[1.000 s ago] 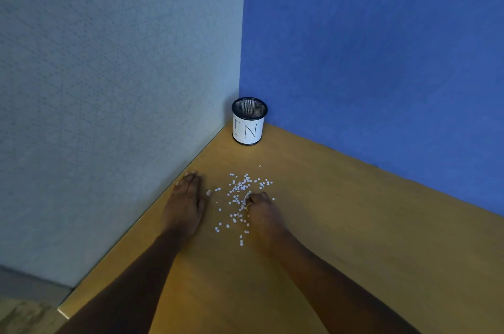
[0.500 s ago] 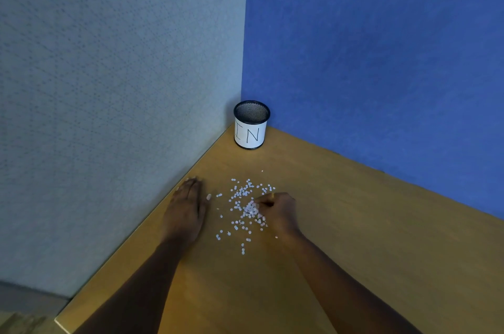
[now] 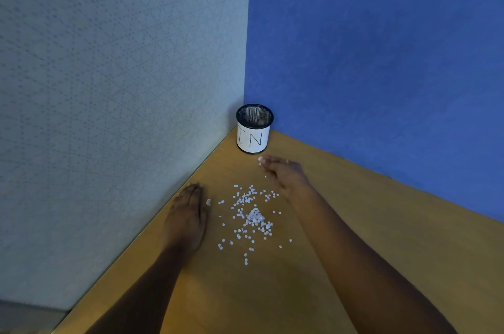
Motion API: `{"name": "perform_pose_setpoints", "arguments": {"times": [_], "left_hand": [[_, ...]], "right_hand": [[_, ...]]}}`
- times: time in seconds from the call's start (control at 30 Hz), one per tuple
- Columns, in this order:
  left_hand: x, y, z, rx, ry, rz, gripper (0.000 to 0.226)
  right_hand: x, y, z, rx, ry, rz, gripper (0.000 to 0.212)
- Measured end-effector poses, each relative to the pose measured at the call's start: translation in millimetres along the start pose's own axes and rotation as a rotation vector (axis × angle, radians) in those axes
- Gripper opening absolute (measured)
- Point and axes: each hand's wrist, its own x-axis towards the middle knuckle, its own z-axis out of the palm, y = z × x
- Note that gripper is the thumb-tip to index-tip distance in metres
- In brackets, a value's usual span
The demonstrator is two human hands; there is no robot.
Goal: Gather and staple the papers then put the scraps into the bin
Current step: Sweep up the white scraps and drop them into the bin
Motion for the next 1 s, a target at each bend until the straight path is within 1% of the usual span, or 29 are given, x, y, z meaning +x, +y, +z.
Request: {"name": "perform_pose_setpoints", "arguments": {"times": [0.1,0.23,0.3,0.37,0.43,0.5,0.6,0.73,0.8,0.9,1.0], "left_hand": [[0.5,0.5,0.4,0.011,-0.008,-0.001,0.054],[0.5,-0.9,1.1,0.024,-0.017,-0.004,0.052],[0.9,-1.9,1.6,0.032,-0.018,0.001,0.054],[1.4,-2.6,2.1,0.037,-0.020,0.000,0.057],[1.7,-3.0,2.9,0.034,-0.017,-0.003,0.055],[1.9,-3.0,3.6,0.035,-0.011,-0.007,0.053],[1.3,-2.0,2.9,0.038,-0.005,-0.010,0.062],[1.7,-2.5,3.3,0.045,0.006,-0.004,0.077],[1.6,-2.5,3.9,0.050,0.007,-0.004,0.080],[1.7,-2.2,3.4,0.041,-0.001,-0.012,0.073],[2.1,-2.2,3.8,0.037,-0.019,-0.021,0.058]], "right_hand": [[15.8,-30.1,16.1,0.042,-0.029,-0.101,0.031],[43.8,-57.7,29.6,-0.062,0.013,-0.204,0.027],[59.7,-65.1,33.2,-0.222,0.075,-0.294,0.023],[71.8,-69.0,36.6,-0.483,0.126,-0.393,0.018],[79.0,-70.8,39.7,-0.689,0.140,-0.469,0.016],[82.1,-70.9,43.4,-0.833,0.131,-0.510,0.021],[86.4,-67.3,47.8,-0.974,0.121,-0.562,0.028],[91.5,-61.7,49.5,-1.058,0.131,-0.611,0.032],[91.9,-61.7,49.4,-1.056,0.150,-0.646,0.032],[90.5,-62.3,50.5,-1.032,0.161,-0.689,0.023],[84.8,-62.1,50.9,-1.006,0.158,-0.703,0.018]]}}
